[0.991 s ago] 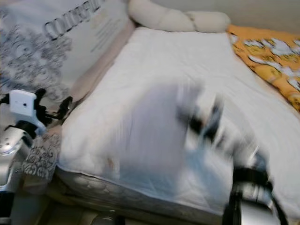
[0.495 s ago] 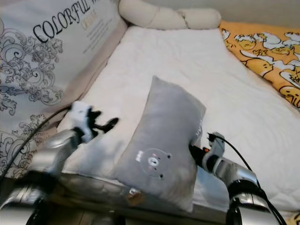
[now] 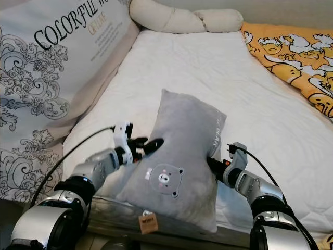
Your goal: Clean up the room
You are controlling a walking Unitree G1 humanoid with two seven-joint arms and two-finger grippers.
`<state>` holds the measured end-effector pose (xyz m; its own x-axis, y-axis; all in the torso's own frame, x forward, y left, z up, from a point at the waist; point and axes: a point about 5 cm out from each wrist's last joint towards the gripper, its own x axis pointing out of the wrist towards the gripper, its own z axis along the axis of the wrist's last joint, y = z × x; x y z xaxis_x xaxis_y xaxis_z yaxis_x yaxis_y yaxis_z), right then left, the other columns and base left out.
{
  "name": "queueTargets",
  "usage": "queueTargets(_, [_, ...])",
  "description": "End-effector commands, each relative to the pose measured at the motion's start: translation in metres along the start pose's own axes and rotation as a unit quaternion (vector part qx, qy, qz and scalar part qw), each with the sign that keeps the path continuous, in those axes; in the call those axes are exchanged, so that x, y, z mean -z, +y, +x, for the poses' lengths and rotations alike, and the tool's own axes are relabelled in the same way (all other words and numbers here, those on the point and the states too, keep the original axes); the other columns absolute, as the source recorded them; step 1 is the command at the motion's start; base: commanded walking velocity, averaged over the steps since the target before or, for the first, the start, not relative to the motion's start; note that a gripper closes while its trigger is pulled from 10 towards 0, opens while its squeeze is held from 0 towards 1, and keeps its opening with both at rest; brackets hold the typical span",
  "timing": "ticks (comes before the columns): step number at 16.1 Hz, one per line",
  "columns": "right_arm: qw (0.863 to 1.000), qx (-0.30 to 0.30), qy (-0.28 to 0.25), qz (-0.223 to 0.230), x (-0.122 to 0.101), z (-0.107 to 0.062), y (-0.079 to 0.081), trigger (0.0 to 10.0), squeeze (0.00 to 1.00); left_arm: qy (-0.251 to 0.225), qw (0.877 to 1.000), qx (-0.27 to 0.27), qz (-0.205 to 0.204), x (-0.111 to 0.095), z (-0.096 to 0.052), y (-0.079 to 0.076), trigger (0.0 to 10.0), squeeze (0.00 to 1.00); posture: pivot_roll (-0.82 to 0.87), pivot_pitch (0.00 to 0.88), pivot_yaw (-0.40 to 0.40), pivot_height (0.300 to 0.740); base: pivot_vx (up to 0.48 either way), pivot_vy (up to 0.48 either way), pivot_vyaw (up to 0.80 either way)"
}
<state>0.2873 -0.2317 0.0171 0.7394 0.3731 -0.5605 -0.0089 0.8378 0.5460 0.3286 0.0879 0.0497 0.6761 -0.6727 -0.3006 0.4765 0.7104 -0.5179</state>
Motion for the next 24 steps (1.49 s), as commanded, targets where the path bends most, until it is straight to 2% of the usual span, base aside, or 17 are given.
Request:
queueTargets(1, [1.000,0.003,-0.001,-0.001,-0.001,-0.002,-0.003,0.0,0.00,0.002,1.000,-0.004,-0.010,0.004,0.000,0.000,10.0,1.00,0.02,0.000,0.090,0.740,0.000,0.000,0.00])
queueTargets(3, [1.000,-0.006,-0.006,0.003,-0.002,-0.002,-0.001,0.0,0.00,0.000,0.999,0.022,-0.043,0.009,0.002,-0.005,10.0,1.00,0.03,0.000,0.086,0.740,0.000,0.000,0.00])
queueTargets(5, [1.000,-0.027,-0.007,0.001,-0.004,0.004,0.009,0.0,0.00,0.022,0.993,0.097,-0.069,0.017,0.005,-0.019,10.0,1.00,0.04,0.000,0.082,0.740,0.000,0.000,0.00])
queueTargets(7, [0.999,-0.050,-0.013,-0.003,-0.007,0.010,0.022,0.0,0.00,0.047,0.990,0.126,-0.044,0.023,0.007,-0.025,10.0,1.00,0.04,0.000,0.077,0.740,0.000,0.000,0.00])
queueTargets(8, [0.998,-0.061,-0.017,-0.007,-0.010,0.013,0.029,0.0,0.00,0.056,0.990,0.124,-0.031,0.025,0.007,-0.025,10.0,0.96,0.05,0.000,0.075,0.740,0.000,0.000,0.00])
queueTargets(9, [0.997,-0.074,-0.022,-0.010,-0.013,0.015,0.036,0.0,0.00,0.060,0.991,0.115,-0.021,0.025,0.007,-0.024,4.0,0.69,0.05,0.000,0.072,0.740,0.000,0.000,0.00])
queueTargets(10, [0.995,-0.094,-0.034,-0.021,-0.019,0.019,0.049,0.0,0.00,0.051,0.994,0.099,-0.016,0.022,0.005,-0.019,0.0,0.00,0.06,0.000,0.070,0.740,0.000,0.000,0.00])
queueTargets(14, [0.991,-0.114,-0.066,-0.028,-0.029,0.023,0.071,0.0,0.00,0.053,0.994,0.090,0.011,0.018,0.002,-0.015,0.0,0.00,0.07,0.000,0.063,0.740,0.000,0.000,0.00])
queueTargets(17, [0.990,-0.098,-0.089,-0.040,-0.029,0.020,0.077,0.0,0.00,0.020,0.998,0.032,0.057,0.006,0.001,-0.007,0.0,0.00,0.07,0.000,0.065,0.740,0.000,0.000,0.00])
queueTargets(18, [0.989,-0.093,-0.105,-0.041,-0.028,0.017,0.081,0.0,0.00,0.005,0.996,0.036,0.079,-0.002,0.000,-0.008,0.0,0.00,0.08,0.000,0.067,0.740,0.000,0.000,0.00])
queueTargets(20, [0.988,-0.091,-0.120,-0.034,-0.025,0.013,0.087,0.0,0.00,-0.028,0.995,0.058,0.079,-0.014,0.000,-0.015,0.0,0.00,0.07,0.000,0.078,0.740,0.000,0.000,0.00])
queueTargets(22, [0.989,-0.079,-0.118,-0.043,-0.019,0.015,0.090,0.0,0.00,-0.042,0.993,0.071,0.087,-0.019,0.001,-0.021,0.0,0.00,0.07,0.000,0.086,0.740,0.000,0.000,0.00])
queueTargets(24, [0.987,-0.057,-0.135,-0.063,-0.020,0.017,0.098,0.0,0.00,-0.062,0.987,0.089,0.116,-0.030,0.000,-0.031,0.0,0.00,0.08,0.000,0.085,0.740,0.000,0.000,0.00])
